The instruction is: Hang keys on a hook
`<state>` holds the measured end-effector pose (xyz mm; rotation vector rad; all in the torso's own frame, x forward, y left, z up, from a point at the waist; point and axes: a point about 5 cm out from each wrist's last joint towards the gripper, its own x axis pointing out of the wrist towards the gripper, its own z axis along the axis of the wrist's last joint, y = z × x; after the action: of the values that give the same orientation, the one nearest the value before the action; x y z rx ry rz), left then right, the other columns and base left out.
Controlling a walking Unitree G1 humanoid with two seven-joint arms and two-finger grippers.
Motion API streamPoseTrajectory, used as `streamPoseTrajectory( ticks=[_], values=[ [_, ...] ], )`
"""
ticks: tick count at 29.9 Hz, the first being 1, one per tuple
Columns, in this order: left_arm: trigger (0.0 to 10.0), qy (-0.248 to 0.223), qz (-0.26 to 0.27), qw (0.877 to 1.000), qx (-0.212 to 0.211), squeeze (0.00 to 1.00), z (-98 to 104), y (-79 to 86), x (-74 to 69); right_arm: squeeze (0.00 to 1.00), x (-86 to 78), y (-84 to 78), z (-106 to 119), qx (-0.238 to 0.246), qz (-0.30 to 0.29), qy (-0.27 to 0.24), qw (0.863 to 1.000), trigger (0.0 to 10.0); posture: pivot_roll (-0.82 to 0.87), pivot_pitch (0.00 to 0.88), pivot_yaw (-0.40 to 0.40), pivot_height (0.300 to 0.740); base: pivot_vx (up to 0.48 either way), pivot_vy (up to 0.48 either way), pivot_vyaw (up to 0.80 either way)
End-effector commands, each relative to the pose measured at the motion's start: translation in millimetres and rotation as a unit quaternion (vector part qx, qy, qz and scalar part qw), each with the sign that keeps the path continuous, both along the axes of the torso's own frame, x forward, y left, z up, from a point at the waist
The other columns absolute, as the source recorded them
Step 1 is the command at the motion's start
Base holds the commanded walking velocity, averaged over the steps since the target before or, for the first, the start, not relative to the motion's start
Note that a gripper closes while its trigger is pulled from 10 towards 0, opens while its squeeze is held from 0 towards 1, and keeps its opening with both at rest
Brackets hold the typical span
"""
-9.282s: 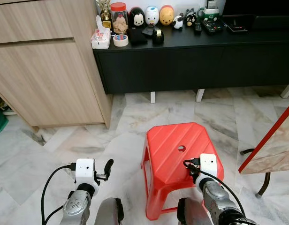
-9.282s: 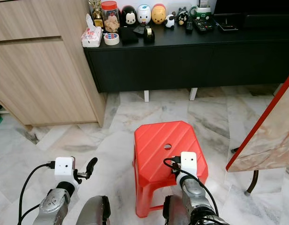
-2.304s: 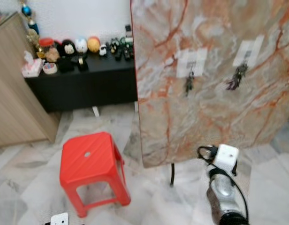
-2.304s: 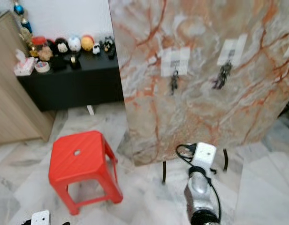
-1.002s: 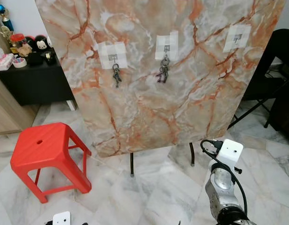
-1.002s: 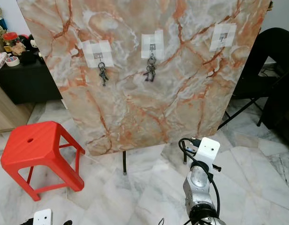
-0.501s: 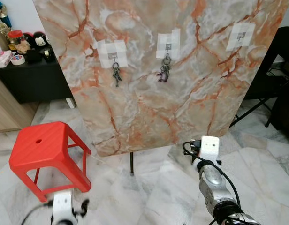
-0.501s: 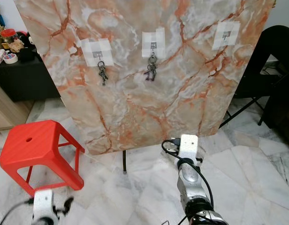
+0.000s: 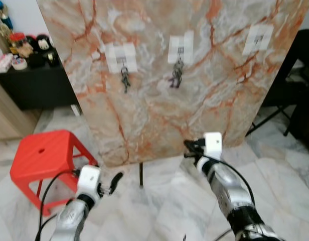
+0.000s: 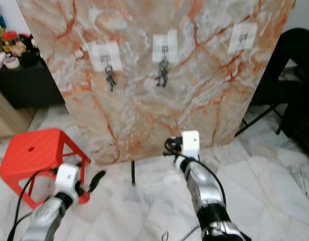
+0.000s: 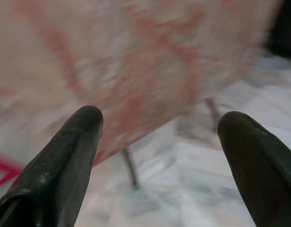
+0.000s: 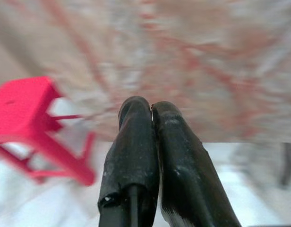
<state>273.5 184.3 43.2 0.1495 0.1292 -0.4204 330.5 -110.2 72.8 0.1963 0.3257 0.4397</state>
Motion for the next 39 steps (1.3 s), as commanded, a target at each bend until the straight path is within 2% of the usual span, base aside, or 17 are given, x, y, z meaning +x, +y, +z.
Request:
streamPoseTrajectory(
  ticks=[1,4,7,13,17,21,25,30,32,39],
  values=[
    [10.0,0.012,-0.048,0.999,0.016,0.00,1.8,-10.6,-0.6,0.00,0.1,7.8,12.6,0.029,0.025,-0.004,0.999,10.0,0.02,0.000,0.000,0.740,0.000,0.000,0.00],
    [10.0,0.017,-0.100,0.995,0.007,0.00,11.5,-23.6,-1.6,0.00,2.1,12.7,29.4,0.057,0.040,-0.006,0.998,10.0,0.02,0.011,-0.004,0.740,0.000,0.000,0.00],
    [10.0,0.021,-0.128,0.992,0.004,0.00,17.3,-29.8,-3.1,0.00,1.5,13.3,32.9,0.061,0.047,0.000,0.997,10.0,0.02,0.018,-0.008,0.740,0.000,0.000,0.00],
    [10.0,0.021,-0.172,0.985,-0.001,0.00,33.3,-42.3,-2.0,0.00,-2.7,15.4,33.3,0.073,0.055,0.029,0.995,10.0,0.03,0.046,-0.014,0.740,0.000,0.000,0.00],
    [10.0,0.029,-0.194,0.980,-0.015,0.00,41.4,-49.6,-1.3,0.00,-11.9,17.8,23.2,0.048,0.074,0.063,0.994,10.0,0.02,0.075,-0.015,0.740,0.000,0.000,0.00],
    [10.0,0.037,-0.207,0.977,-0.021,0.00,45.6,-56.1,-1.2,0.00,-16.8,18.3,21.4,0.078,0.074,0.096,0.990,10.0,0.01,0.093,-0.016,0.740,0.000,0.000,0.00],
    [10.0,0.047,-0.215,0.975,-0.028,0.00,47.3,-59.4,1.7,0.00,-19.2,21.9,23.3,0.082,0.089,0.100,0.988,10.0,0.01,0.105,-0.013,0.740,0.000,0.000,0.00],
    [10.0,0.058,-0.216,0.974,-0.038,0.00,47.9,-60.7,6.4,0.00,-21.0,24.7,24.7,0.111,0.091,0.115,0.983,10.0,0.01,0.114,-0.009,0.740,0.000,0.000,0.00],
    [10.0,0.065,-0.211,0.974,-0.044,0.00,47.3,-58.0,11.1,0.00,-22.9,26.7,30.9,0.124,0.106,0.112,0.980,10.0,0.00,0.115,-0.007,0.740,0.000,0.000,0.00],
    [10.0,0.075,-0.191,0.978,-0.021,0.00,45.3,-51.5,20.8,0.00,-26.7,25.7,47.5,0.144,0.126,0.093,0.977,10.0,0.00,0.129,0.006,0.740,0.000,0.000,0.00]
  ],
)
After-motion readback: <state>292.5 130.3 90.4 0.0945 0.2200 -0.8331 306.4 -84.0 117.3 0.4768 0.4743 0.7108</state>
